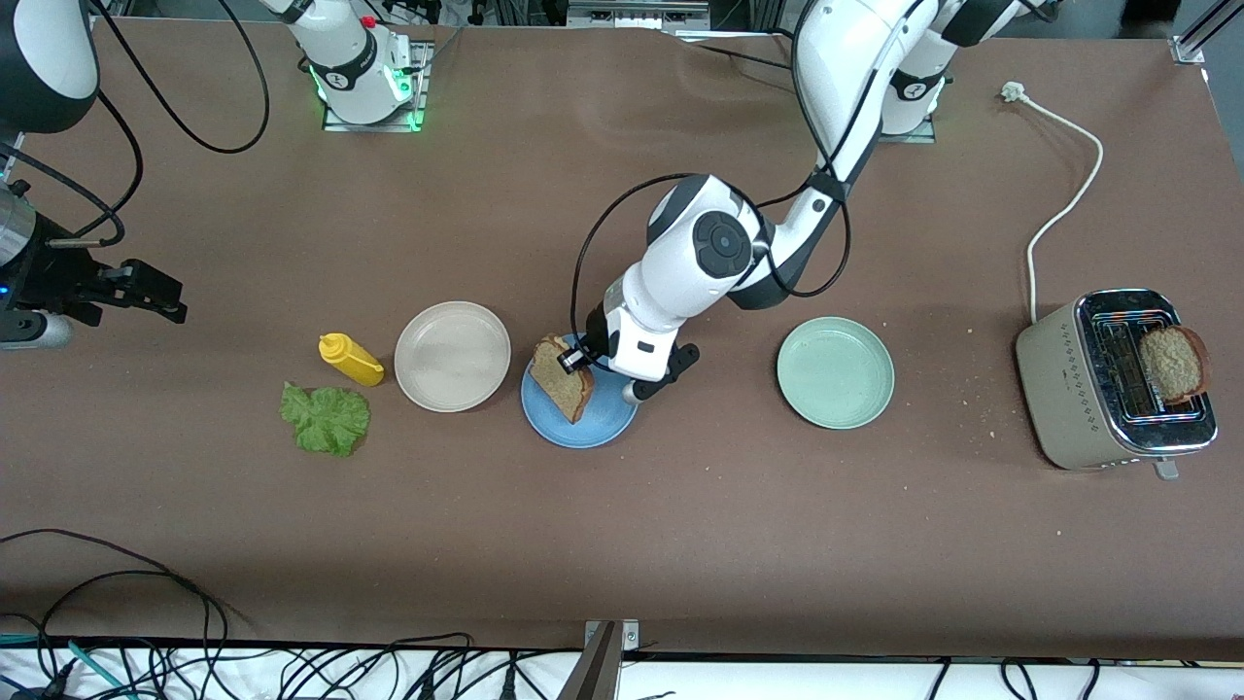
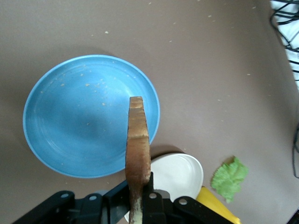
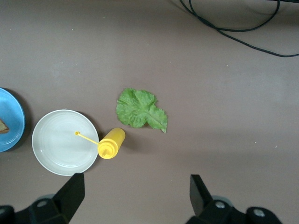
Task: Make sandwich in blue plate with both arms
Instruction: 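Carry the bread slice over the blue plate with the left gripper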
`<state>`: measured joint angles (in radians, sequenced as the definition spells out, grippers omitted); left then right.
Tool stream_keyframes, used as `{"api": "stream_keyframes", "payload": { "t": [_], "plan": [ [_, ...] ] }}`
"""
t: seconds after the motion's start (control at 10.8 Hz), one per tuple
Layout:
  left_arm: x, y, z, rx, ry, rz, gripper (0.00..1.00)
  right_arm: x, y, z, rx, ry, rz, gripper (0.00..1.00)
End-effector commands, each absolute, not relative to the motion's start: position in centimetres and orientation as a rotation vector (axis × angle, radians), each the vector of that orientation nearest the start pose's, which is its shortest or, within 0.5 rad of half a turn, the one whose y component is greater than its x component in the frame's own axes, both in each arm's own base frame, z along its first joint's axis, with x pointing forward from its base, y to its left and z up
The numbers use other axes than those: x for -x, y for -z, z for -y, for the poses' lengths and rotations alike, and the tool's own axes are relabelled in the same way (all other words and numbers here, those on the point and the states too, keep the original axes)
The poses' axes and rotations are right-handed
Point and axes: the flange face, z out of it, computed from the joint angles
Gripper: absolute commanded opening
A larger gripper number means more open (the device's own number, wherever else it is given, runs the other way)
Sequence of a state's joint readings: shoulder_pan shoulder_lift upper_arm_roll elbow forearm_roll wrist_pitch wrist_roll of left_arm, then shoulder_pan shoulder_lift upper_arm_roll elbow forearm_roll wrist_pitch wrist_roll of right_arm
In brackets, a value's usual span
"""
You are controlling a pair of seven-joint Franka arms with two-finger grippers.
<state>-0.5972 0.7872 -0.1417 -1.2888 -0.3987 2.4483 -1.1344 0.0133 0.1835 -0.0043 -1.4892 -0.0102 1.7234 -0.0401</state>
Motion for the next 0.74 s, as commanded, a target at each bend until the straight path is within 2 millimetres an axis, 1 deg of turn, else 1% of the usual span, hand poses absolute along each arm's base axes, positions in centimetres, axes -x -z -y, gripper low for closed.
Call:
{"api": "stream_keyframes", "payload": {
  "t": [0.0,0.18,0.65],
  "plan": [
    [-59.6,-29.5,51.3,-2.406,0.099,-0.924,0.0,-62.0,-57.6,-0.5,3.157,0.096,0.086,1.0],
    [-59.4,-29.1,51.7,-2.4,0.092,-0.921,0.0,-62.0,-57.6,-0.5,3.157,0.096,0.086,1.0],
    [-59.4,-27.9,51.6,-2.413,0.098,-0.926,0.0,-62.0,-57.6,-0.5,3.157,0.097,0.083,1.0]
  ]
}}
